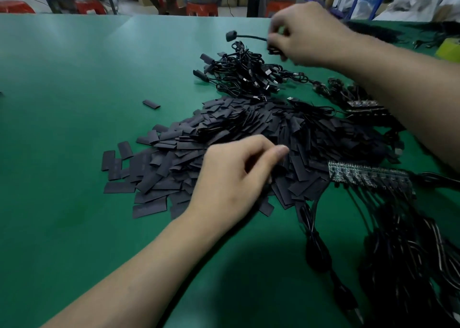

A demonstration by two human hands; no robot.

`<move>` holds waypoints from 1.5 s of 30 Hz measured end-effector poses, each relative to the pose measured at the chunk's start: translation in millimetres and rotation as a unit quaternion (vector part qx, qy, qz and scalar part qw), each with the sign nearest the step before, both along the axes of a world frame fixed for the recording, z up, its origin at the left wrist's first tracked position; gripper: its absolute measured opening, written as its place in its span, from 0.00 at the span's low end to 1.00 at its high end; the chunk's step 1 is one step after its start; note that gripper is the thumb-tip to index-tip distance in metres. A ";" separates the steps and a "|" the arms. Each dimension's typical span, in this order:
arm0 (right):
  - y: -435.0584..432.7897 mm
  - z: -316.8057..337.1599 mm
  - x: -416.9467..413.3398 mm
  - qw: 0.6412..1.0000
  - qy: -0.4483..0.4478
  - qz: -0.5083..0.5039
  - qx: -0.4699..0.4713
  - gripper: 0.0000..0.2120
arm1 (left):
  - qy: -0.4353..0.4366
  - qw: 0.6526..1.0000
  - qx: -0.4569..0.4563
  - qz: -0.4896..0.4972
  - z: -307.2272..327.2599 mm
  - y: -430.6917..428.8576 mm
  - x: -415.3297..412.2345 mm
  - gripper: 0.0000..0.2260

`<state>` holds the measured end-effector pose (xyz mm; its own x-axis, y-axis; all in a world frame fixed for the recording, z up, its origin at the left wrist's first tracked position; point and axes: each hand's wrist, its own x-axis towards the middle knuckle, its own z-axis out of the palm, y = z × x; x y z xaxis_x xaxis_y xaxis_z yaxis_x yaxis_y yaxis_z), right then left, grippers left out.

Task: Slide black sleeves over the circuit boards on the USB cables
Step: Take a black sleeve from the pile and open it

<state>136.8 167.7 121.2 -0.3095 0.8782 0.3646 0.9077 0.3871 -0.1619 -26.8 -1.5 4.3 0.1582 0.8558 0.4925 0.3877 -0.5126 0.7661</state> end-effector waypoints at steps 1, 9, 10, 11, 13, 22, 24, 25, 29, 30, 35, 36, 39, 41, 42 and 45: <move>21.2 0.0 -11.9 1.000 -0.014 -0.003 0.011 0.12 | 0.017 1.000 0.003 -0.008 -1.4 0.3 0.8 0.10; 77.3 2.6 -75.7 0.998 -0.055 -0.019 -0.005 0.22 | 0.055 0.995 0.008 -0.085 -6.2 1.7 -0.2 0.11; 69.4 1.9 -74.1 0.999 -0.049 -0.002 0.011 0.20 | 0.056 0.995 0.010 -0.084 -6.2 2.3 -0.9 0.13; 58.6 -0.1 -69.1 0.999 -0.041 0.020 0.021 0.19 | 0.056 0.995 0.010 -0.085 -6.1 2.7 -1.2 0.16; 26.1 -4.8 -49.1 0.998 -0.029 0.059 0.011 0.15 | 0.049 0.995 0.008 -0.087 -4.7 2.7 -1.3 0.24; -127.7 -36.7 84.3 0.970 -0.138 0.004 -0.202 0.08 | 0.095 0.993 0.068 -0.030 2.0 1.1 2.9 0.13; -141.5 -49.4 99.5 0.967 -0.155 -0.017 -0.203 0.10 | 0.110 0.991 0.071 -0.032 1.9 -0.7 4.2 0.11; -146.6 -55.1 103.7 0.969 -0.149 -0.024 -0.196 0.11 | 0.118 0.990 0.072 -0.035 2.0 -1.5 4.6 0.10; -155.4 -70.2 108.7 0.975 -0.147 -0.039 -0.162 0.12 | 0.149 0.985 0.067 -0.057 3.9 -4.6 6.0 0.06; -155.9 -70.8 108.3 0.976 -0.138 -0.035 -0.165 0.11 | 0.159 0.983 0.068 -0.064 4.3 -5.5 6.9 0.06; -158.7 -45.6 100.5 0.976 0.058 0.019 -0.211 0.09 | 0.137 0.987 0.027 -0.076 4.3 -8.2 10.7 0.07; -159.4 -39.3 94.1 0.971 0.098 0.039 -0.216 0.09 | 0.110 0.991 0.004 -0.074 4.5 -8.1 10.8 0.07; -160.7 -39.1 67.3 0.967 0.149 0.079 -0.192 0.09 | 0.025 0.995 -0.065 -0.073 5.3 -6.1 9.7 0.06; -161.3 -50.4 52.9 0.966 0.173 0.094 -0.169 0.08 | -0.012 0.994 -0.088 -0.070 6.1 -4.0 7.8 0.08; -161.2 -56.3 49.0 0.963 0.188 0.098 -0.163 0.07 | -0.032 0.992 -0.098 -0.069 6.5 -3.1 6.9 0.10; -159.2 -70.1 48.3 0.952 0.230 0.106 -0.172 0.06 | -0.074 0.986 -0.129 -0.072 7.3 -2.0 5.6 0.11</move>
